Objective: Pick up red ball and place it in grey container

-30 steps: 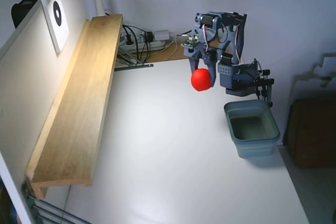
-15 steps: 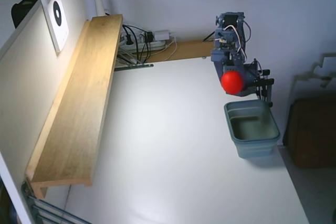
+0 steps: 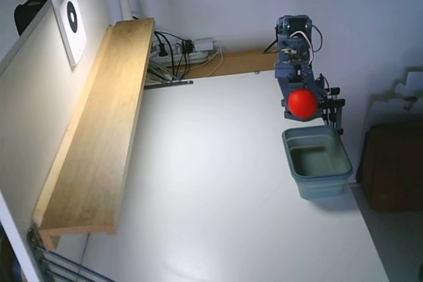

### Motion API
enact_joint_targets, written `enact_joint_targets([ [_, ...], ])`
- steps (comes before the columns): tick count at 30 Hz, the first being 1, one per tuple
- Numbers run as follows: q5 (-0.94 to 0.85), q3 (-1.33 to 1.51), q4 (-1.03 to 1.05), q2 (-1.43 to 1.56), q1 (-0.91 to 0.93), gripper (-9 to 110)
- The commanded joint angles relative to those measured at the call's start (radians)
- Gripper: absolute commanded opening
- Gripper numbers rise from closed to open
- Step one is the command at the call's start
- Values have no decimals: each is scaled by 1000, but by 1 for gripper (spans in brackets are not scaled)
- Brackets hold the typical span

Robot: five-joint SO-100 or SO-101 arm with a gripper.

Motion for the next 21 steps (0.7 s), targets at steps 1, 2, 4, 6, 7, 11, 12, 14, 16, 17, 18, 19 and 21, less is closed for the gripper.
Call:
enact_joint_targets([
  [1,3,-42,6,19,-16,23],
  [2,3,-44,4,14,-16,23],
  [4,3,-65,-13,-25,-16,23],
  [6,3,-85,-27,-57,-16,23],
  [7,3,-96,-34,-75,-16,23],
  [11,3,-143,-57,-145,-16,23],
  [12,3,-152,-61,-158,-16,23],
  [14,3,-180,-71,-197,-16,23],
  [16,3,-206,-78,-230,-16,23],
  [17,3,-222,-82,-249,-16,23],
  [18,3,-233,-84,-263,-16,23],
  [19,3,-249,-87,-282,-16,23],
  [21,3,-279,-91,-316,-16,23],
])
